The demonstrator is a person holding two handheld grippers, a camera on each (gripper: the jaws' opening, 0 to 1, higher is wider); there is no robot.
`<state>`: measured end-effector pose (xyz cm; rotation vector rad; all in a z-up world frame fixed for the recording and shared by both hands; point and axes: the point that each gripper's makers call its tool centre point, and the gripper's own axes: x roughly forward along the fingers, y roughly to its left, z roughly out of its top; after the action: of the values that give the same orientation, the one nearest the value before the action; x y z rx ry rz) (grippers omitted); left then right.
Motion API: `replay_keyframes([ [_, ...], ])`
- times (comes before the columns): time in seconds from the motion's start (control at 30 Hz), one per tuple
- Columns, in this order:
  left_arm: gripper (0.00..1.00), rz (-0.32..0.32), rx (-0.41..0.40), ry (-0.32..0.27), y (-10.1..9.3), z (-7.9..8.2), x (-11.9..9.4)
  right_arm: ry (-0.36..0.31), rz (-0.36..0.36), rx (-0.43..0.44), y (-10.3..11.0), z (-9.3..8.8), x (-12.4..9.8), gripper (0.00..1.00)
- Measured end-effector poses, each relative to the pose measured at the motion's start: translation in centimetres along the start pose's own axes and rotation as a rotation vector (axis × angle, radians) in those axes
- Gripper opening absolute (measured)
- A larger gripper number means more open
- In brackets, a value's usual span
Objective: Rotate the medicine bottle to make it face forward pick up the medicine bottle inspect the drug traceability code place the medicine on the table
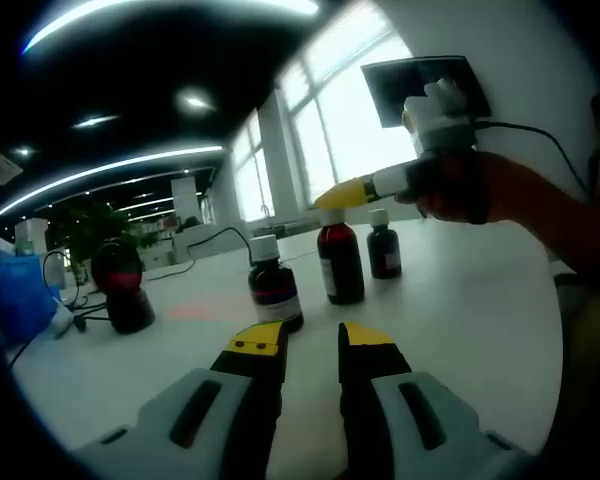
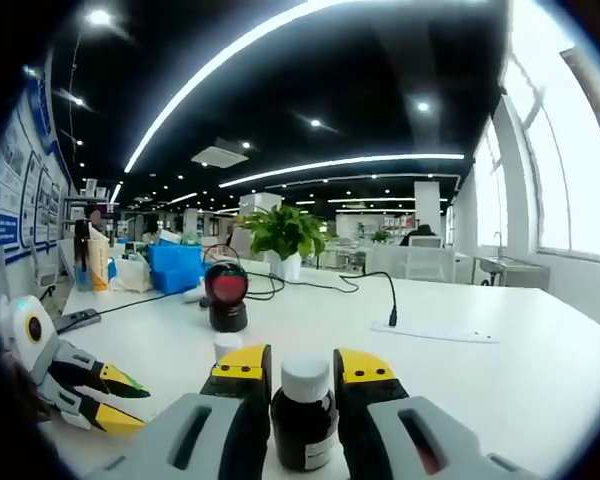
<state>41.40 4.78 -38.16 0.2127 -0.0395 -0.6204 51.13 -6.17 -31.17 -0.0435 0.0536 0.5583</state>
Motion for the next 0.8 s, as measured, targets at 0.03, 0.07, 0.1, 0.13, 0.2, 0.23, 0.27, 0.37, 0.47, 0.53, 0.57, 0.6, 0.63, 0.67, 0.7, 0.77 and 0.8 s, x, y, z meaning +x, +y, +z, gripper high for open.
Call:
replay_keyframes([
  [0.03, 0.13, 0.001, 0.0, 0.001, 0.0, 0.0, 0.0, 0.002, 0.008, 0.003, 0.0, 0.0, 0.0, 0.22],
  [0.07, 0.13, 0.001, 0.001, 0.001, 0.0, 0.0, 0.0, 0.002, 0.012, 0.004, -0.1, 0.0, 0.0, 0.22],
  [0.1, 0.13, 0.001, 0.001, 0.001, 0.0, 0.0, 0.0, 0.0, 0.021, -0.005, -0.3, 0.0, 0.1, 0.22],
  [0.13, 0.13, 0.002, 0.001, 0.002, 0.0, 0.0, 0.0, 0.003, 0.028, -0.012, -0.3, 0.0, 0.2, 0.22],
  [0.2, 0.13, 0.002, 0.001, 0.002, 0.0, -0.1, 0.0, 0.009, 0.044, -0.017, -0.3, -0.1, 0.3, 0.22],
  [0.23, 0.13, 0.002, 0.001, 0.003, 0.0, -0.1, 0.0, 0.01, 0.052, -0.02, -0.3, -0.2, 0.4, 0.22],
  [0.27, 0.13, 0.002, 0.002, 0.003, 0.0, -0.1, 0.0, 0.011, 0.059, -0.023, -0.2, -0.3, 0.4, 0.22],
  [0.37, 0.13, 0.002, 0.002, 0.003, 0.0, 0.0, 0.0, 0.026, 0.077, -0.035, -0.2, -0.6, 0.7, 0.22],
  [0.47, 0.13, 0.001, 0.001, 0.002, 0.0, 0.0, 0.0, 0.032, 0.097, -0.039, -0.1, -0.9, 0.9, 0.21],
  [0.53, 0.13, 0.001, 0.001, 0.002, 0.0, 0.0, 0.0, 0.031, 0.109, -0.048, 0.1, -0.9, 0.9, 0.19],
  [0.57, 0.13, 0.001, 0.002, 0.002, 0.0, -0.1, 0.0, 0.029, 0.116, -0.056, 0.3, -1.0, 0.9, 0.17],
  [0.6, 0.13, 0.001, 0.002, 0.002, 0.0, 0.0, 0.0, 0.024, 0.11, -0.073, 0.3, -0.9, 0.9, 0.17],
  [0.63, 0.13, 0.002, 0.002, 0.003, 0.0, 0.0, 0.0, 0.024, 0.111, -0.084, 0.3, -0.9, 0.8, 0.17],
  [0.67, 0.13, 0.002, 0.001, 0.003, 0.0, 0.0, 0.0, 0.024, 0.11, -0.084, 0.3, -0.9, 0.8, 0.17],
  [0.7, 0.13, 0.002, 0.002, 0.003, 0.0, 0.0, 0.0, 0.023, 0.109, -0.088, 0.3, -0.9, 0.8, 0.17],
  [0.77, 0.13, 0.002, 0.002, 0.003, 0.0, 0.0, 0.0, 0.022, 0.109, -0.087, 0.3, -0.8, 0.8, 0.17],
  [0.8, 0.13, 0.002, 0.002, 0.004, 0.0, 0.0, 0.0, 0.021, 0.108, -0.09, 0.3, -0.8, 0.8, 0.17],
])
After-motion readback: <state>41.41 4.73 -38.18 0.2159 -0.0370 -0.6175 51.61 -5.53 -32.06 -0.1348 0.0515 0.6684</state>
